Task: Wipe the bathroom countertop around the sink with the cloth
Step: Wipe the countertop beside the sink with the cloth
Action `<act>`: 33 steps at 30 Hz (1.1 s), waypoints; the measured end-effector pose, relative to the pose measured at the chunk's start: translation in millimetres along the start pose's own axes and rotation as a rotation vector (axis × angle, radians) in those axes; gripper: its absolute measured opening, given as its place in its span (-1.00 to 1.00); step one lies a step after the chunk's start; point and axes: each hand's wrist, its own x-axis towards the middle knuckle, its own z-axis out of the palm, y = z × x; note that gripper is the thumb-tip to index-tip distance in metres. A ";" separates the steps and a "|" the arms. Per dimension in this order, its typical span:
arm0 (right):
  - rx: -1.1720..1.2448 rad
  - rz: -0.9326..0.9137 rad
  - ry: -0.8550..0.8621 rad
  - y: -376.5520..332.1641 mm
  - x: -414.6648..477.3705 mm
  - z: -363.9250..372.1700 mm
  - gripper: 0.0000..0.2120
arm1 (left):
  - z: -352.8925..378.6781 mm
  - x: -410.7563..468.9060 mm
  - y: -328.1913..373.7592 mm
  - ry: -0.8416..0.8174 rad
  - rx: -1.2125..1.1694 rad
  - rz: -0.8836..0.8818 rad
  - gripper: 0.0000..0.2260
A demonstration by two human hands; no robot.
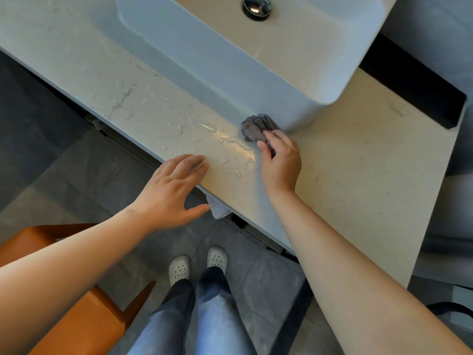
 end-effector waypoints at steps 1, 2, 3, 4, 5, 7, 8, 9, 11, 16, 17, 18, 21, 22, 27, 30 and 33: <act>0.002 -0.003 -0.008 -1.8 -3.8 1.0 -0.74 | -2.2 0.9 -1.1 0.003 -0.029 0.001 -0.27; 0.004 -0.006 -0.015 -3.9 -8.6 1.4 -0.75 | -4.7 1.8 -2.5 0.011 -0.062 0.003 -0.29; 0.003 -0.010 -0.019 -5.7 -14.8 1.8 -0.75 | -7.7 2.3 -4.0 0.027 -0.094 0.000 -0.31; 0.000 -0.015 -0.021 -7.5 -22.3 2.2 -0.75 | -10.8 2.4 -5.6 0.050 -0.121 -0.009 -0.33; -0.003 -0.023 -0.023 -9.5 -30.5 2.4 -0.75 | -13.9 2.4 -7.5 0.077 -0.135 -0.026 -0.35; -0.009 -0.042 -0.026 -13.1 -47.1 3.2 -0.76 | -19.3 1.8 -12.6 0.130 -0.130 -0.071 -0.37; -0.015 -0.049 -0.030 -14.9 -55.2 3.4 -0.76 | -21.2 1.1 -15.9 0.144 -0.121 -0.096 -0.36; -0.021 -0.054 -0.037 -16.9 -62.8 2.8 -0.76 | -22.5 0.5 -20.0 0.150 -0.108 -0.122 -0.35; -0.016 -0.064 -0.071 -22.2 -77.6 0.1 -0.76 | -23.2 -0.6 -30.9 0.154 -0.068 -0.164 -0.33; 0.106 -0.028 -0.288 -42.6 -106.1 -17.3 -0.77 | -22.3 -0.5 -52.8 0.102 -0.026 -0.260 -0.32; 0.164 0.011 -0.329 -46.8 -107.3 -21.7 -0.78 | -21.5 -0.6 -54.8 0.090 -0.017 -0.263 -0.30; 0.214 0.045 -0.345 -51.2 -106.1 -26.0 -0.78 | -20.8 -1.1 -56.3 0.076 -0.001 -0.261 -0.28; 0.258 0.056 -0.241 -62.1 -84.5 -37.7 -0.79 | -16.5 -2.4 -57.3 0.048 0.025 -0.271 -0.26; 0.250 0.044 -0.187 -64.0 -72.0 -39.8 -0.78 | -15.5 -2.4 -56.6 0.048 0.023 -0.277 -0.25; 0.126 0.021 -0.039 -49.2 -2.1 -27.2 -0.76 | -14.1 -1.3 -56.8 0.045 0.000 -0.288 -0.25; 0.066 0.011 -0.047 -36.0 20.4 -8.8 -0.76 | -14.6 -0.9 -57.8 0.041 -0.004 -0.291 -0.26; -0.001 -0.008 -0.056 -28.1 24.4 9.9 -0.75 | -14.6 -0.6 -58.4 0.040 -0.005 -0.292 -0.27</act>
